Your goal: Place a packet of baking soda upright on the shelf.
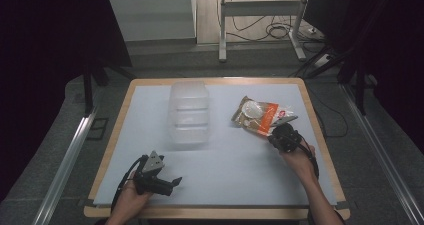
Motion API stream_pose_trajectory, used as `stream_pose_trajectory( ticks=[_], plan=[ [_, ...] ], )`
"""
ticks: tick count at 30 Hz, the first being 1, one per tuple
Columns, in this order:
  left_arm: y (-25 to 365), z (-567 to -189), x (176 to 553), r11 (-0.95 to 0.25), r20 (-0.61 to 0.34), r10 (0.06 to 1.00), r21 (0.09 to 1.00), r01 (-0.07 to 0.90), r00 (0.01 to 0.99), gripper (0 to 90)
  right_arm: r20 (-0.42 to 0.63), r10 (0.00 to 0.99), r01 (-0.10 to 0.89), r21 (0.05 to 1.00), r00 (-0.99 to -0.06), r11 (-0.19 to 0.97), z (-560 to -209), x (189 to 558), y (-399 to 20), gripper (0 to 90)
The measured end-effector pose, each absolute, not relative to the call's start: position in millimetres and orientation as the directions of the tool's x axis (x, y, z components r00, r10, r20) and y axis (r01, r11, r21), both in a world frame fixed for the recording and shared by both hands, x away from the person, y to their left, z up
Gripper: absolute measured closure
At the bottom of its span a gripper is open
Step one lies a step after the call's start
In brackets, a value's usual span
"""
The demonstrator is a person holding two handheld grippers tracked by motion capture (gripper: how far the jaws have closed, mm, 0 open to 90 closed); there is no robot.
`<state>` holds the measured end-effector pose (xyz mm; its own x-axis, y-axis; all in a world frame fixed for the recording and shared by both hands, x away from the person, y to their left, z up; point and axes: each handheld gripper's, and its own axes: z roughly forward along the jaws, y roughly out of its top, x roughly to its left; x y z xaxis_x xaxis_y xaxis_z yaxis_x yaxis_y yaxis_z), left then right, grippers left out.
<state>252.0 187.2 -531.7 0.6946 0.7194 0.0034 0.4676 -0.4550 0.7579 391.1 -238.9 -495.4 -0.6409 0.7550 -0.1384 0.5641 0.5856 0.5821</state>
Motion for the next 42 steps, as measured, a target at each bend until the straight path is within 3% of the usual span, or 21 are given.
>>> stream_pose_trajectory(
  ticks=[6, 15, 16, 20, 26, 32, 42],
  plan=[
    [187, -532, 252, -0.453, 0.002, 0.721, 0.759, 0.468, 0.693, 2.1, -0.125, 0.769, 0.58, 0.584, -0.627, 0.568, -495, 392, -246, 86.0],
    [186, -532, 252, -0.46, 0.005, 0.717, 0.755, 0.468, 0.697, 2.1, -0.113, 0.744, 0.545, 0.61, -0.659, 0.575, -481, 380, -235, 69.3],
    [186, -532, 252, -0.462, 0.007, 0.717, 0.754, 0.468, 0.697, 2.2, -0.109, 0.748, 0.548, 0.613, -0.654, 0.569, -476, 379, -238, 59.5],
    [186, -533, 252, -0.463, 0.008, 0.718, 0.752, 0.469, 0.696, 2.2, -0.107, 0.782, 0.565, 0.632, -0.614, 0.53, -470, 381, -249, 43.5],
    [185, -533, 252, -0.465, 0.011, 0.719, 0.751, 0.469, 0.695, 2.2, -0.121, 0.843, 0.577, 0.678, -0.524, 0.456, -460, 384, -271, 28.0],
    [184, -533, 252, -0.471, 0.017, 0.719, 0.747, 0.469, 0.695, 2.3, -0.1, 0.877, 0.604, 0.688, -0.471, 0.403, -463, 388, -290, 22.7],
    [184, -534, 252, -0.473, 0.02, 0.722, 0.744, 0.472, 0.692, 2.3, -0.028, 0.881, 0.622, 0.697, -0.473, 0.357, -472, 405, -293, 21.0]
  ],
)
